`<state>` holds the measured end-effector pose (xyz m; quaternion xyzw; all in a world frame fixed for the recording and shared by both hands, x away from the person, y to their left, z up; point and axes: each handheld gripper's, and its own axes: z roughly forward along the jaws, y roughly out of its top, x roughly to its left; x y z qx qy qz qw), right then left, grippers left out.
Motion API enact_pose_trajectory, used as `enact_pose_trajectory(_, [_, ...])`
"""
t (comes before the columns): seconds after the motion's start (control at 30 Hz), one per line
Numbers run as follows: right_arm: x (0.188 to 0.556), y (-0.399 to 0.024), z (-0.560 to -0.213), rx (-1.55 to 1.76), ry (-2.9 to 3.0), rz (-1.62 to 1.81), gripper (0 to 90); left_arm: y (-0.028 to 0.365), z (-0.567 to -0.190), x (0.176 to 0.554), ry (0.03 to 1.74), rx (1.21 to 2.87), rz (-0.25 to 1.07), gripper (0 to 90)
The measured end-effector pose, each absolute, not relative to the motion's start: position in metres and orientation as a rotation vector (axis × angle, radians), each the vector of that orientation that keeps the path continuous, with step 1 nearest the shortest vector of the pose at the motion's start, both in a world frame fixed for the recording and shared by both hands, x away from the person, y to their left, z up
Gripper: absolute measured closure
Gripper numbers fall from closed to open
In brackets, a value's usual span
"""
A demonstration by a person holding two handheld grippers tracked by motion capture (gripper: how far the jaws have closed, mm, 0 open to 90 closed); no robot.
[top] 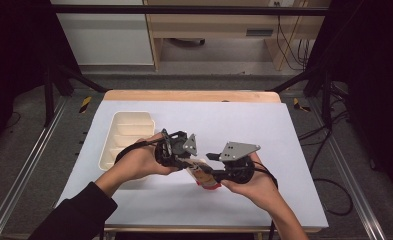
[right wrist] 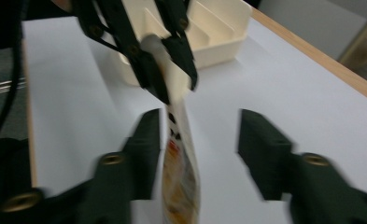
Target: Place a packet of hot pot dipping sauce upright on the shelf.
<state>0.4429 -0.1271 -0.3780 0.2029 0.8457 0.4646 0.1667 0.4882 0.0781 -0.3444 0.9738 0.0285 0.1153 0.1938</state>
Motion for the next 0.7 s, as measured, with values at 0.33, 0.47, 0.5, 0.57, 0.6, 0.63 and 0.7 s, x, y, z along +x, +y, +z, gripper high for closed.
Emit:
enact_pose_trajectory(0.33, [0.443, -0.15, -0.411, 0.791, 2.378, 1.184, 7.4, 0.072, -0.342, 0.488, 0.082, 2.753, 0.323, 72.8])
enact_pose_trajectory(0.47, [0.444, -0.161, -0.417, 0.947, 2.349, 1.17, 6.1, 0.068, -0.34, 0.489, 0.087, 2.763, 0.324, 72.8])
enact_pose_trajectory(0.5, [0.444, -0.161, -0.417, 0.947, 2.349, 1.17, 6.1, 0.068, -0.34, 0.489, 0.087, 2.763, 0.324, 72.8])
enact_pose_trajectory(0.57, [0.442, -0.167, -0.42, 0.968, 2.32, 1.124, 6.9, 0.067, -0.339, 0.491, 0.096, 2.768, 0.313, 72.8])
enact_pose_trajectory(0.6, [0.441, -0.173, -0.424, 0.966, 2.313, 1.11, 6.7, 0.067, -0.338, 0.492, 0.109, 2.762, 0.296, 72.9])
enact_pose_trajectory(0.63, [0.441, -0.173, -0.424, 0.966, 2.313, 1.11, 6.7, 0.066, -0.337, 0.493, 0.115, 2.761, 0.293, 72.9])
enact_pose_trajectory(0.7, [0.443, -0.177, -0.429, 1.011, 2.313, 1.12, 6.7, 0.061, -0.337, 0.493, 0.109, 2.776, 0.294, 72.9])
